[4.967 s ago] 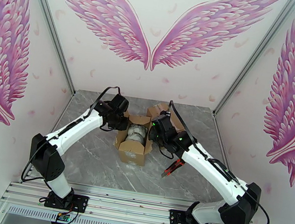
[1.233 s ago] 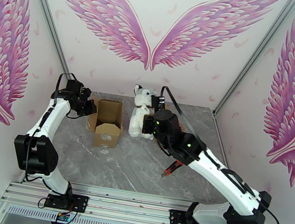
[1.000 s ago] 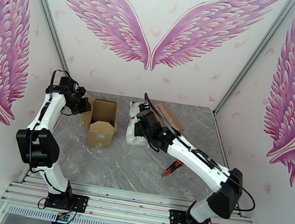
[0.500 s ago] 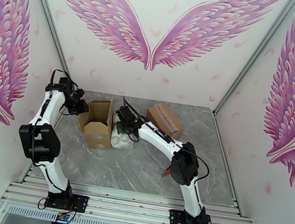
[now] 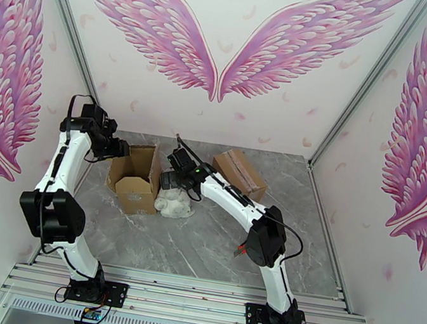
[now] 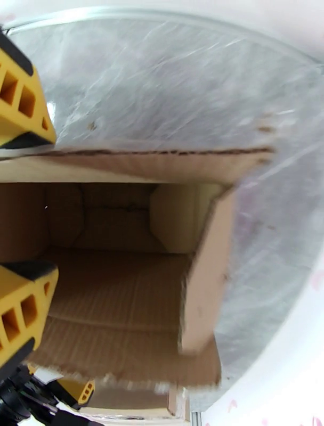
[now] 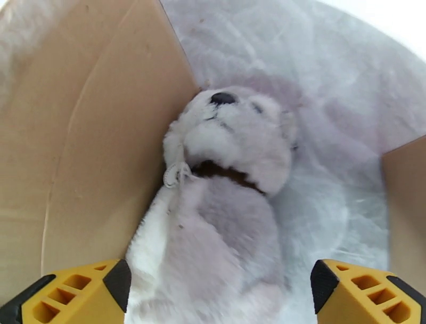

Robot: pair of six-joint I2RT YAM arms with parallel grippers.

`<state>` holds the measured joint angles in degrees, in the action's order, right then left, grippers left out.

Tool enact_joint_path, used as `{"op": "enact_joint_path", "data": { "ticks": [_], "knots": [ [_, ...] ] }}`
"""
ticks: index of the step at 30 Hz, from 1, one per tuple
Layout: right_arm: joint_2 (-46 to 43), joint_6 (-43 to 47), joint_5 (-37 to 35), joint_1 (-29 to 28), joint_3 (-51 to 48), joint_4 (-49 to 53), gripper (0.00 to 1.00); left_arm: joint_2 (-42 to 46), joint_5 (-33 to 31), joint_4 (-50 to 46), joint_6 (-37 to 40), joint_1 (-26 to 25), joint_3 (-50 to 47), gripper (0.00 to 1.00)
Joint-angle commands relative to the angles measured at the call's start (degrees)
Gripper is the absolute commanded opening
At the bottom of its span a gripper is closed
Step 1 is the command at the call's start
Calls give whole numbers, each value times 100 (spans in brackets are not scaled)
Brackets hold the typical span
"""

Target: Unpack the express box

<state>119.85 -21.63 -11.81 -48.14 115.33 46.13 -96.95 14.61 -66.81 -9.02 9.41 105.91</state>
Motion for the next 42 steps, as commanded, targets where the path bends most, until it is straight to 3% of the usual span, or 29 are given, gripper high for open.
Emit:
{"op": "enact_joint_path", "data": {
  "ticks": [1, 8, 10, 16, 21, 26, 33, 35, 42],
  "knots": [
    [-1049, 537, -596, 37, -258, 124, 99, 700, -335, 406, -218, -161, 280, 67],
    [-2314, 1054, -919, 259, -1065, 59, 99, 1462, -1095, 884, -499, -1020, 18, 70],
    [-2645, 1096, -920, 609, -1331, 64, 99, 1632, -1092, 1080, -699, -1342, -76, 70],
    [-3393, 1078, -172, 2381, -2554, -387, 99, 1698, -1154, 1512, -1272, -2543, -334, 70],
    [-2990, 1133, 712, 3478, -2917, -843, 99, 1322, -1318, 1984, -1776, -3680, -638, 70],
    [-2439, 1302, 1543, 3919, -2850, -943, 99, 627, -1385, 2311, -1995, -4593, -601, 70],
    [-2046, 1349, 3020, 4014, -2942, -1020, 99, -87, -721, 2928, -2358, -4784, -736, 71],
    [-2023, 1274, 3217, 4010, -3009, -952, 100, -263, -585, 2930, -2368, -4787, -696, 71],
    [-2717, 908, 3853, 3979, -3908, -1241, 89, -916, -414, 3302, -2630, -4575, -787, 72]
  ]
}}
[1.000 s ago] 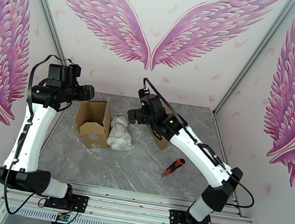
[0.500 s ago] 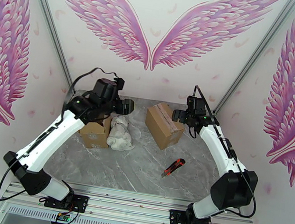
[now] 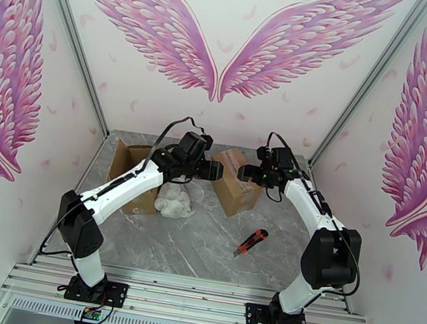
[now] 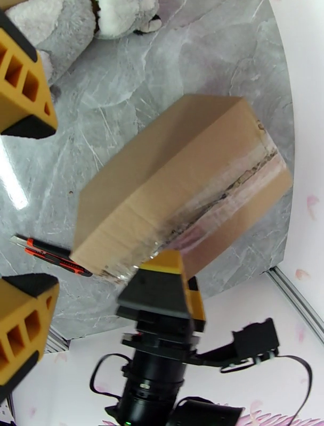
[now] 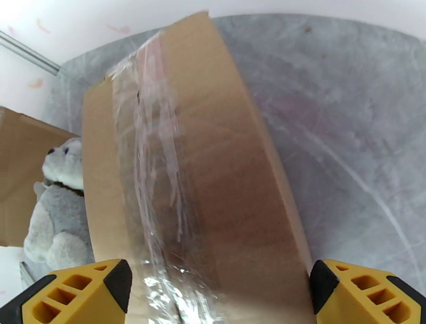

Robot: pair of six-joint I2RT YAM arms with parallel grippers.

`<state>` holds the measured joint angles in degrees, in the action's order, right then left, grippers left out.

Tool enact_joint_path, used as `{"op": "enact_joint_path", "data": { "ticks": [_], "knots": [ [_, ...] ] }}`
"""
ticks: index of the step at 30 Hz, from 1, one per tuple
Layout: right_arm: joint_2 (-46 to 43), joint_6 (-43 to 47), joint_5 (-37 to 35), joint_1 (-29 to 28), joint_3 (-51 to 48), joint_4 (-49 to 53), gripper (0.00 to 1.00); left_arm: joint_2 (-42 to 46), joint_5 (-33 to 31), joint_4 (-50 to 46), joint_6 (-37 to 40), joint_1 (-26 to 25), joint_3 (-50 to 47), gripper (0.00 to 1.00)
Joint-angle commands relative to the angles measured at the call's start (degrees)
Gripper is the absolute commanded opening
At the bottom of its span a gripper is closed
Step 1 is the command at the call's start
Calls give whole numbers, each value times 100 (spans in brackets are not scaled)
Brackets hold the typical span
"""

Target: Unpack the express box

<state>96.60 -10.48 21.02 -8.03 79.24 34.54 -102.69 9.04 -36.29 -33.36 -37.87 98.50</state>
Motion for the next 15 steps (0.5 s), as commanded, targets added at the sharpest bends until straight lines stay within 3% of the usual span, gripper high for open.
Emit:
{"op": "enact_joint_path", "data": {
  "ticks": [1, 6, 15],
  "knots": [
    [-487, -253, 660, -32, -371, -97, 88, -476, 233, 212, -188, 173, 58, 71],
    [-864, -404, 783, -158, -600, 14, 85, -943, 479, 111, -67, 111, 414, 72],
    [-989, -780, 510, -449, -1097, -268, 82, -1147, 1202, 551, -44, 131, -66, 66]
  ]
}}
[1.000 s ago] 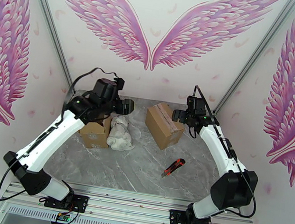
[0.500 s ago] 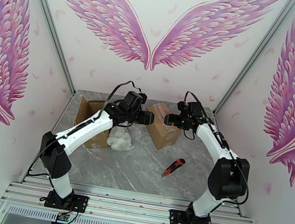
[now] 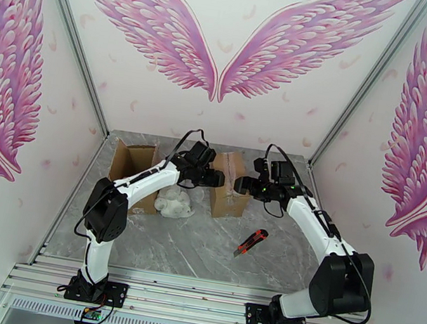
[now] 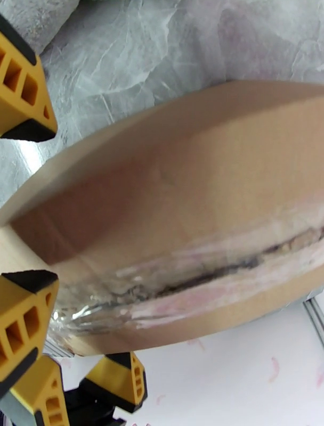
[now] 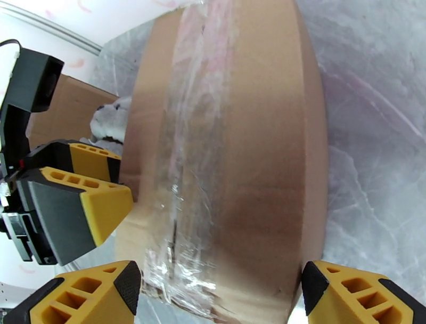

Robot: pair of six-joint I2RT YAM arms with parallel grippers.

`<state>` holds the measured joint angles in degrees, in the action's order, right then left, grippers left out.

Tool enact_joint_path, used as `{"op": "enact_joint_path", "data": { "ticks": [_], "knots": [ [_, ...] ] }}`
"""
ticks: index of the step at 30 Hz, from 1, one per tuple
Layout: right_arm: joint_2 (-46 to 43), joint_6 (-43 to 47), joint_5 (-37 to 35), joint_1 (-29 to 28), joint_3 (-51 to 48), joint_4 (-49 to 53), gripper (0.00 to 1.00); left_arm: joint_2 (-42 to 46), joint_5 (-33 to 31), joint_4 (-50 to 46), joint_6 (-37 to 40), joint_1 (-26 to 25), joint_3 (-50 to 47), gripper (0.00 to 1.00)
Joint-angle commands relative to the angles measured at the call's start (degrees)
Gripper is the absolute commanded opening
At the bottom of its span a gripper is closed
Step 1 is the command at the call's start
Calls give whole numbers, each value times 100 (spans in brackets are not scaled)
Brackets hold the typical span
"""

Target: Unpack the express box

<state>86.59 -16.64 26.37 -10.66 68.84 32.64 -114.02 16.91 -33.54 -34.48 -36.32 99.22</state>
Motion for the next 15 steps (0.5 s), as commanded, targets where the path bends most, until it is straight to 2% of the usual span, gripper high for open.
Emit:
{"op": "enact_joint_path", "data": {
  "ticks": [1, 13, 15],
  "knots": [
    [1, -163, -24, -244, -47, -57, 81, 6, 533, 295, 99, -54, -181, 65],
    [-920, -878, -38, -401, -754, 211, 80, 940, 1337, 677, 255, -282, -1592, 56],
    [-958, -864, -114, -392, -759, 382, 83, 1077, 1353, 693, 263, -373, -1754, 56]
  ]
}}
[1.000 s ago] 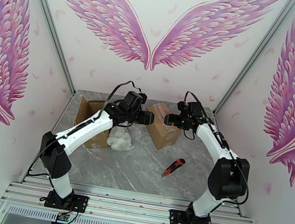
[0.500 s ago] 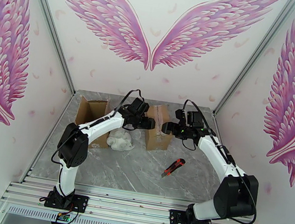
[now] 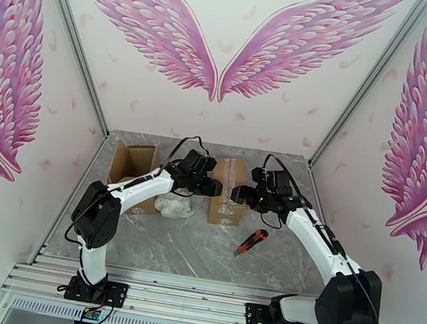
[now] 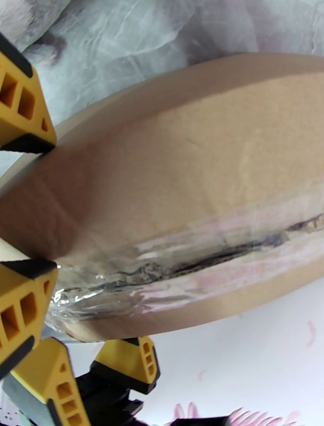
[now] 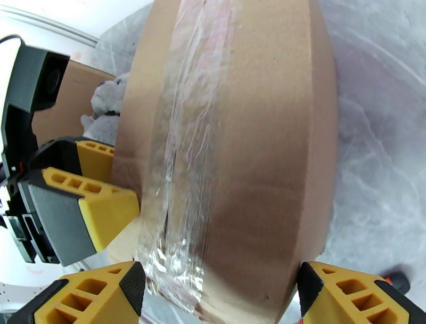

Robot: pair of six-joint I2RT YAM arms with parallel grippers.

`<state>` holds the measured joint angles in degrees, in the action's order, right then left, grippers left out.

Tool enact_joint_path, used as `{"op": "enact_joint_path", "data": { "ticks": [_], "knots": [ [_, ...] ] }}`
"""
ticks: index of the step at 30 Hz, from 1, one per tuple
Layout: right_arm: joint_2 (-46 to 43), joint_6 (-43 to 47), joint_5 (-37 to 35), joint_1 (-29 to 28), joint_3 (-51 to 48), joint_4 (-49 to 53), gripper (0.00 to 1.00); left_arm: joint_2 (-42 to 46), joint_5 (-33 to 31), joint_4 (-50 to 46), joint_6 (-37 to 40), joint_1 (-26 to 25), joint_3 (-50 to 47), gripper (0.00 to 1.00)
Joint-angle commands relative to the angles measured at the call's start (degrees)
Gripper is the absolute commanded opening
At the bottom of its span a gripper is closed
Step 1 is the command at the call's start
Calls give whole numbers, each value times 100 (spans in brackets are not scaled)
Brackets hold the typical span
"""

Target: Unpack the express box

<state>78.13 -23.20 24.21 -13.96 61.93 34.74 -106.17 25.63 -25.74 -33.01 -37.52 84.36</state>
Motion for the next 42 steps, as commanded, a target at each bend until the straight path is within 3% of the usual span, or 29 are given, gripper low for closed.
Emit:
{"op": "enact_joint_path", "data": {
  "ticks": [1, 6, 8, 15, 21, 25, 31, 42],
  "knots": [
    [-115, -194, -66, -55, -2, 308, 85, 320, 453, -139, 128, -285, -288, 56],
    [-803, -629, -1280, 116, 245, 681, 100, 644, 87, -324, 303, -266, -391, 59],
    [-1355, -1022, -1668, 306, 62, 599, 100, 880, -180, -382, 391, -217, -413, 60],
    [-2487, -2449, -3000, 1073, -931, 1636, 86, 1692, -1065, -351, 916, 63, -402, 63],
    [-2141, -3487, -2578, 1061, -1888, 1183, 72, 1864, -1330, -195, 1137, 231, -326, 65],
    [-1738, -3885, -2856, 777, -1937, 984, 71, 1824, -1365, -169, 1184, 270, -306, 65],
    [-1072, -4533, -2588, 637, -2230, 365, 68, 1775, -1350, -143, 1123, 298, -345, 65],
    [180, -4657, -2474, 251, -2061, -409, 66, 1852, -1430, -94, 1053, 315, -523, 65]
  ]
}}
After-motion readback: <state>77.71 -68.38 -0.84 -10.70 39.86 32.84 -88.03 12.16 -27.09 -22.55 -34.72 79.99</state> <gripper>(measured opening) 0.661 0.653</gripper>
